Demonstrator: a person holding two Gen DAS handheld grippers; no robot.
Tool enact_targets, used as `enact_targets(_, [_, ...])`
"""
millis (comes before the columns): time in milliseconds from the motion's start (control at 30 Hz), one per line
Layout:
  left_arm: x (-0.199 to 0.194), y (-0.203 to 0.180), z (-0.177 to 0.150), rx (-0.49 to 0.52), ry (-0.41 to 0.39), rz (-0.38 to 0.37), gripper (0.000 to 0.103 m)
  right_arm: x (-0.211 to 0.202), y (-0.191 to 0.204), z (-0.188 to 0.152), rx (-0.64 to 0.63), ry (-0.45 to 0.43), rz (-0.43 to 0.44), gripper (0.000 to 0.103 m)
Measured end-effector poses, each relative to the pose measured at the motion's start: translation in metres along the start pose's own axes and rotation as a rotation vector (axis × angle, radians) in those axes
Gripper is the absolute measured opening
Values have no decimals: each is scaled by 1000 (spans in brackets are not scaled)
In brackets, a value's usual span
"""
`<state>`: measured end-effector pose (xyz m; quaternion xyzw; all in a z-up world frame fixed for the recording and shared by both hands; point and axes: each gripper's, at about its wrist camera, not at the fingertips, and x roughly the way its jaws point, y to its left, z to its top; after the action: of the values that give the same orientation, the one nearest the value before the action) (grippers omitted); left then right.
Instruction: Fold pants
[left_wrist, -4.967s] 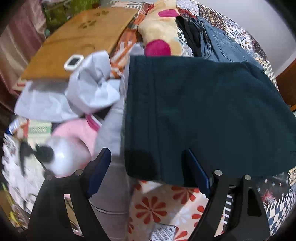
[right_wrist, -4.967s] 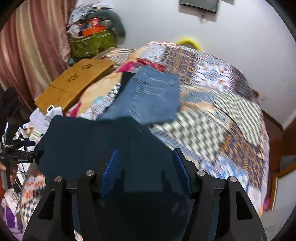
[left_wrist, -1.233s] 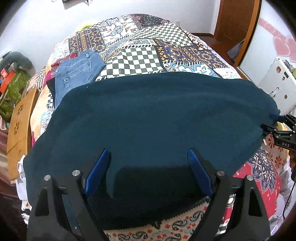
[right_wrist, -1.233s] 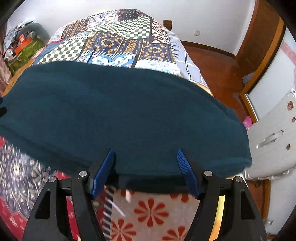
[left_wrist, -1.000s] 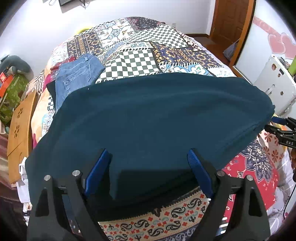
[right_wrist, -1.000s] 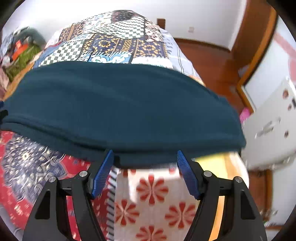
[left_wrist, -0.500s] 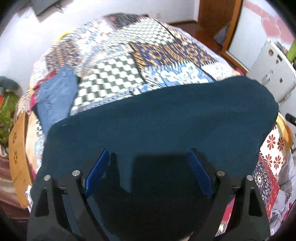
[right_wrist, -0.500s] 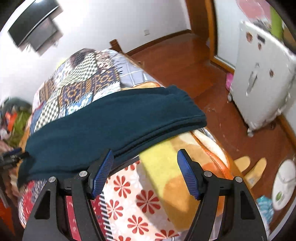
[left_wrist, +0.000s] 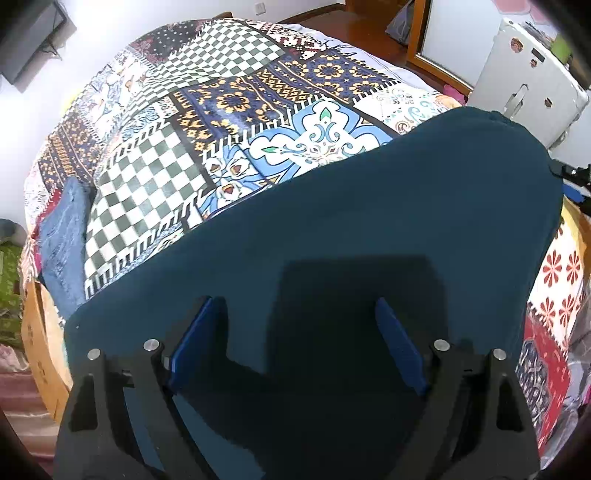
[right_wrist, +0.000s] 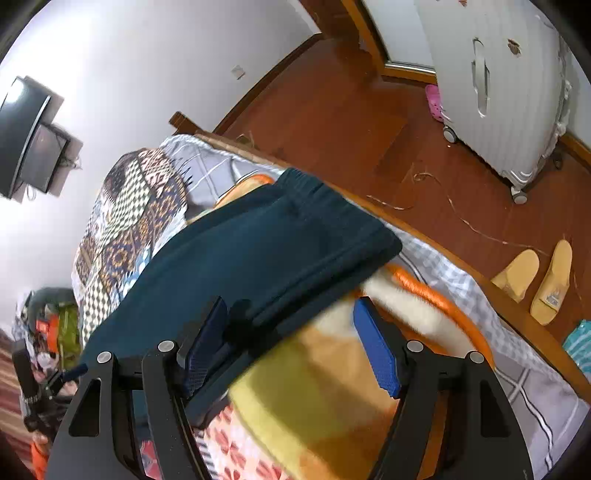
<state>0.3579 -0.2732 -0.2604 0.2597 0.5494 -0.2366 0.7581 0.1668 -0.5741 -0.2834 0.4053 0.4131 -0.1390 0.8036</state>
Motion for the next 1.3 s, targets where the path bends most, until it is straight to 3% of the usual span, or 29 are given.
enact_targets(133, [5, -1, 9, -22, 8, -32, 88, 11, -8, 8, 27, -1, 0, 60])
enact_targets(233, [7, -8, 13, -21, -9, -28, 88, 14, -10, 14, 31, -23, -13, 45])
enact_targets(367, [-1, -18, 15, 1, -54, -11, 88, 11, -9, 23, 11, -59, -39, 19])
enact_targets(467, [-14, -22, 13, 7, -101, -5, 88, 4, -2, 26, -36, -81, -55, 12])
enact_targets(833, [-87, 3, -10, -77, -281, 29, 88, -56, 65, 26, -280, -254, -76, 10])
enact_targets(967, [-113, 28, -30, -155, -344, 21, 88, -82, 115, 24, -368, -320, -7, 10])
enact_targets(1300, [-150, 104, -104, -371, -423, 42, 88, -96, 192, -3, -506, -356, 140, 9])
